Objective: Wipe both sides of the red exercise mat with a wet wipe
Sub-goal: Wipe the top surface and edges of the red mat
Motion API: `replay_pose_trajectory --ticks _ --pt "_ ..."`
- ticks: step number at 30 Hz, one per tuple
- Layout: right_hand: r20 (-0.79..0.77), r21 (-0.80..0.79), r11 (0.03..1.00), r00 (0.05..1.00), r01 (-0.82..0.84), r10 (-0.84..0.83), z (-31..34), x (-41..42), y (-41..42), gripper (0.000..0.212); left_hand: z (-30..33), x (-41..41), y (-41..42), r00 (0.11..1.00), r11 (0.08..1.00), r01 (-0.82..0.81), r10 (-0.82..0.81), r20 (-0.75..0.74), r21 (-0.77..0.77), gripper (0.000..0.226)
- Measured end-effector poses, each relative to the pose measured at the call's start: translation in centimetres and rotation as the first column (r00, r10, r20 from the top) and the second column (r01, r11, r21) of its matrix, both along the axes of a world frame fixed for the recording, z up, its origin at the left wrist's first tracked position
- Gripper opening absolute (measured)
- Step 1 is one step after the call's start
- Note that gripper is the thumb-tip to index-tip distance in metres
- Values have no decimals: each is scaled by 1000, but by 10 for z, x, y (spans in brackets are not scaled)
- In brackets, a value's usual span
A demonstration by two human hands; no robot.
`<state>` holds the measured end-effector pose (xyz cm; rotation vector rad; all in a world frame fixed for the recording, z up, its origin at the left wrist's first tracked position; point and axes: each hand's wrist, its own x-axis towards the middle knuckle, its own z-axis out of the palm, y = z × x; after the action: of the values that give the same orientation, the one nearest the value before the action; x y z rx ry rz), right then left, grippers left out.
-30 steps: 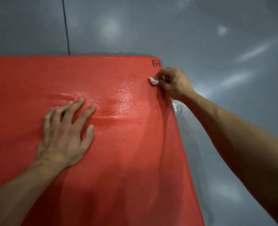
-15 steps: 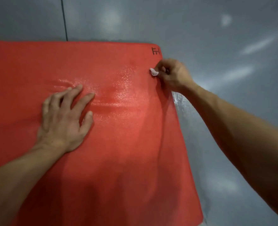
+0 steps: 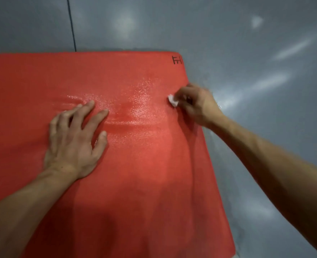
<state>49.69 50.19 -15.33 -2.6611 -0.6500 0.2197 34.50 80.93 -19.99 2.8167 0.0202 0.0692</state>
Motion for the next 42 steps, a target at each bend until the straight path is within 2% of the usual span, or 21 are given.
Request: replay_pose_trajectory --ticks 3,5,6,10,12,16,18,19,22,24,26,29,31,35,37,42 --pt "-149 -19 996 986 -82 79 12 -69 -34 9 0 0 0 1000 1000 -7 7 26 6 56" --pt "-205 -9 987 967 -158 153 16 -78 -42 9 0 1 1 1000 1000 -9 9 23 9 56" --pt "-187 -12 988 971 -152 147 15 -65 -38 8 0 2 1 1000 1000 -4 4 16 15 56" --pt "51 5 1000 998 -23 23 1 12 2 2 0 -1 0 1000 1000 -11 10 25 22 55" --pt "52 8 1000 999 -11 10 -3 11 4 4 -1 0 1 1000 1000 -1 0 30 24 54" --pt "-164 3 995 982 -95 94 14 -72 -33 8 -2 0 0 999 1000 -3 2 41 30 55" --pt "-219 16 990 965 -142 142 21 -81 -37 9 -1 1 1 999 1000 -6 5 40 29 55" --pt "-196 16 991 971 -135 136 18 -68 -31 8 -2 2 2 999 1000 -2 1 37 27 55" --pt "2 -23 998 999 -53 53 2 -5 -3 3 -1 0 1 999 1000 0 -1 34 31 55" --pt "47 -30 999 999 -13 15 -3 9 6 7 -2 0 0 999 999 1 -2 49 32 55" --pt "-10 -30 999 999 -44 44 0 -24 -8 5 -3 1 1 999 1000 4 -5 49 20 54" --pt "-209 -25 996 975 -81 74 17 -104 -44 9 -3 0 1 999 1000 6 -7 47 22 54" --pt "-255 -15 992 960 -125 117 22 -109 -49 10 -4 2 2 999 1000 -3 2 39 19 55" --pt "-33 -37 997 997 -68 67 3 -37 -17 2 -4 0 2 1000 1000 5 -6 23 25 55" --pt "2 -39 999 1000 -30 30 -3 -32 -11 3 -5 0 2 999 1000 12 -13 30 27 55" --pt "-213 -56 995 975 -79 65 18 -138 -56 8 -4 -1 1 999 1000 3 -4 44 2 55"
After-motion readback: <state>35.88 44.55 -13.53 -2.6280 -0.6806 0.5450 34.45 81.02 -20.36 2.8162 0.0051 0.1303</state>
